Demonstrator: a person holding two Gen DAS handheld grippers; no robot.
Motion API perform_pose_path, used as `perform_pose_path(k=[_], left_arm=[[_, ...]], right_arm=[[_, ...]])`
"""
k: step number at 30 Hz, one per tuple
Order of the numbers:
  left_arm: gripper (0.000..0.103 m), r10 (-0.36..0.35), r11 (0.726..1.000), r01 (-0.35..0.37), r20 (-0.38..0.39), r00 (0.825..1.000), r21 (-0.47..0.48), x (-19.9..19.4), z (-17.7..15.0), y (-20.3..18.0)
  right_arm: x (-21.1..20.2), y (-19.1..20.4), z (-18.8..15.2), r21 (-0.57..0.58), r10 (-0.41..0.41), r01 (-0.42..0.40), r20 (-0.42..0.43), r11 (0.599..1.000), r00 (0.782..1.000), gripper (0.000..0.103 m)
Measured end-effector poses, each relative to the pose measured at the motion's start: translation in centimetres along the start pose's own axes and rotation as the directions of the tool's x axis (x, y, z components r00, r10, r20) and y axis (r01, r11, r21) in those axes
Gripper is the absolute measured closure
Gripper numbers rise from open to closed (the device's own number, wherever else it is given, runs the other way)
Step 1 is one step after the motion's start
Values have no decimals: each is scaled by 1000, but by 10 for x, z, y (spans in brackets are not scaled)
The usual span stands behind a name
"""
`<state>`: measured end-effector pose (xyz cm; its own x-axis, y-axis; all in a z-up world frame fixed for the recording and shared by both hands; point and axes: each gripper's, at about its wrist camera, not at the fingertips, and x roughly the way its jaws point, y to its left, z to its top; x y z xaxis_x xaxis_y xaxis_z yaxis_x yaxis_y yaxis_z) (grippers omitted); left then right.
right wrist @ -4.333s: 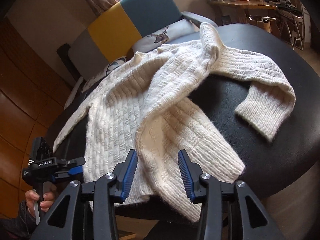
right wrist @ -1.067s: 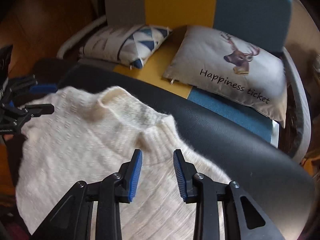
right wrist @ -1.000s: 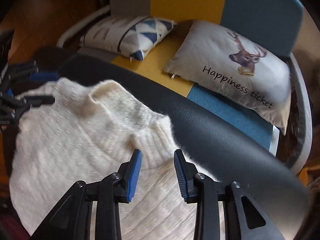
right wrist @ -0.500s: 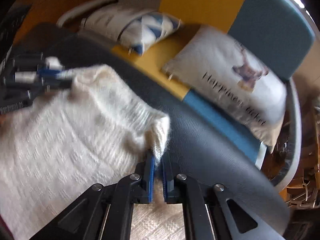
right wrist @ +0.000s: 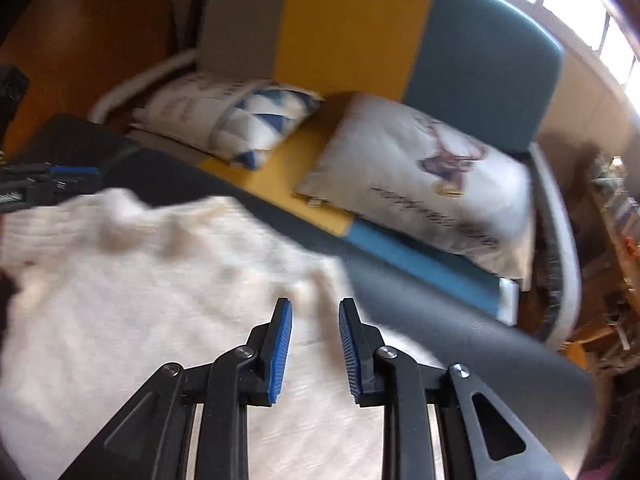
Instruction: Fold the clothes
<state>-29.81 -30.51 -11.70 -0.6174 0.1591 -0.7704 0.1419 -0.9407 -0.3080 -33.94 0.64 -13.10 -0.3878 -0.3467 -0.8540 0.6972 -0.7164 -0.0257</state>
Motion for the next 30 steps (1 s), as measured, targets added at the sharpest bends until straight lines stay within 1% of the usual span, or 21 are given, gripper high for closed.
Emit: perform_pose_path(k=[2,3,5,8,10,12,14,18,19,22,25,26,28,29,30], left_arm=[[87,34,999,-34,7,999,13,-20,-12,10],[87,49,999,-49,7,999,19,-29,-19,15],[87,86,996,-86,-17,996,1,-38,-32,31],[87,121,990,-124,-50,991,-62,-44,-47,60],[87,159,983,-164,-68,985,-85,-44,-54,78],[87,201,973,-209,-86,976,-100,-39,-59,95],[87,249,958,-261,-103,963,-122,-35,-65,111],[86,172,959,-184,-71,983,-217,-45,-68,127],[86,157,960,-166,-59,986,-225,-46,-67,127],[85,133,983,-133,-11,991,-125,-35,-40,98],[85,112,994,-111,28,993,-11,-23,-13,67],[85,127,990,-128,18,992,58,-12,-5,52],[85,143,977,-139,-15,990,161,11,6,29],[85,149,969,-140,-32,988,206,22,10,20],[85,149,963,-132,-54,987,236,32,12,14]], right_arm=[[1,18,-1,-1,54,-54,-11,999,999,78],[5,26,-1,0,63,-63,-19,998,998,78],[19,41,0,7,58,-58,-37,998,998,78],[40,64,2,16,51,-50,-64,999,997,78],[56,72,6,30,38,-36,-81,999,996,78],[69,72,8,78,26,-19,-92,997,995,76],[66,69,10,98,43,-34,-91,995,995,76],[53,65,15,116,93,-83,-81,990,992,76],[49,64,16,121,107,-98,-75,988,991,76],[39,63,21,131,171,-164,-43,978,984,76],[40,66,25,107,223,-217,-39,970,974,76],[42,68,26,98,241,-236,-42,967,970,76],[51,71,27,86,261,-256,-49,963,964,76],[56,72,27,78,248,-243,-55,967,967,76],[61,72,26,67,219,-215,-61,974,974,76]])
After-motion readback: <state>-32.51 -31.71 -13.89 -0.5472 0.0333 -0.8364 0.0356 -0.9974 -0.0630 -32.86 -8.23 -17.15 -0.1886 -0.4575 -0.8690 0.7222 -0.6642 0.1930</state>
